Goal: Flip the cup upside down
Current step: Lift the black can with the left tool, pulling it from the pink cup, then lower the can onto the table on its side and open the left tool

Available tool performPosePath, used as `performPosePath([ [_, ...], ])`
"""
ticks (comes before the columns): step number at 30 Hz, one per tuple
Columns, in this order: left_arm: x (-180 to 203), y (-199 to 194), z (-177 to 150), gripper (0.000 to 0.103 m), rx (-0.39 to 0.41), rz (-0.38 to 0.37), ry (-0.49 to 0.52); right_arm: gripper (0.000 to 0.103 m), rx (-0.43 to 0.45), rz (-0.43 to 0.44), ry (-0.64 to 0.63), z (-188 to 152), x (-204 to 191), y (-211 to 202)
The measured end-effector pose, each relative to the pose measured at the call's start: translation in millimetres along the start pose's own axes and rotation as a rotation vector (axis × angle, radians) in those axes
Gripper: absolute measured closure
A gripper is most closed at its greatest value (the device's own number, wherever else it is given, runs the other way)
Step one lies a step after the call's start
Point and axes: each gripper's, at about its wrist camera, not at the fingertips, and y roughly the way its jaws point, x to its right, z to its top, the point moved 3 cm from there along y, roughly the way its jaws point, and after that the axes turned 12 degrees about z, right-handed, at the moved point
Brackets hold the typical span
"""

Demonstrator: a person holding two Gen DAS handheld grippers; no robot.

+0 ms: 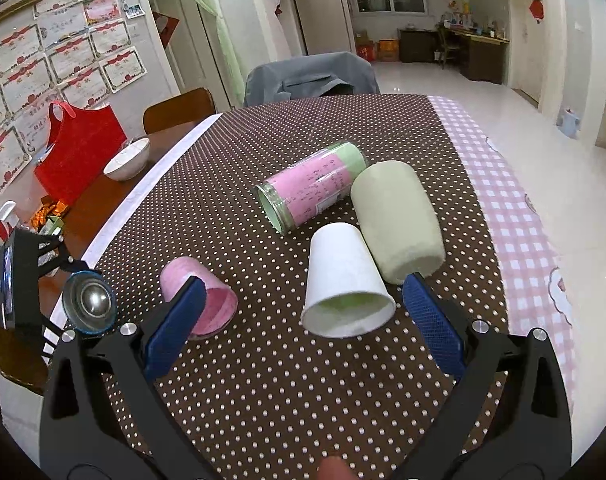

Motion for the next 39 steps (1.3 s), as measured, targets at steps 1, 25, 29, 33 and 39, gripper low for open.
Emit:
performPosePath([
  [1, 3.4, -4.4, 0.9, 0.035, 0.003, 0.003, -0.002, 0.006, 0.004, -0.001, 0.001, -1.1, 0.3, -3.9],
  [25, 98.6, -89.9, 90.6, 0.035, 0.089, 0.028, 0.213, 0.006, 0.109, -0.034, 0.118, -53.1, 58.2, -99.3],
  [29, 103.3, -79.4, 112.7, 0.035, 0.072, 0.001, 0.23, 0.006, 0.12, -0.036, 0.135, -57.2, 67.6, -106.1],
  [33, 106.9, -70.4, 127.0, 0.034, 0.06, -0.004, 0.221, 0.006, 0.122, -0.039, 0.15, -61.2, 75.0, -110.4],
  [39, 106.8, -84.1, 135.5, 0.016, 0.11, 0.007, 0.162, 0.006, 0.115, -0.038, 0.162, -65.0, 79.0, -110.5],
])
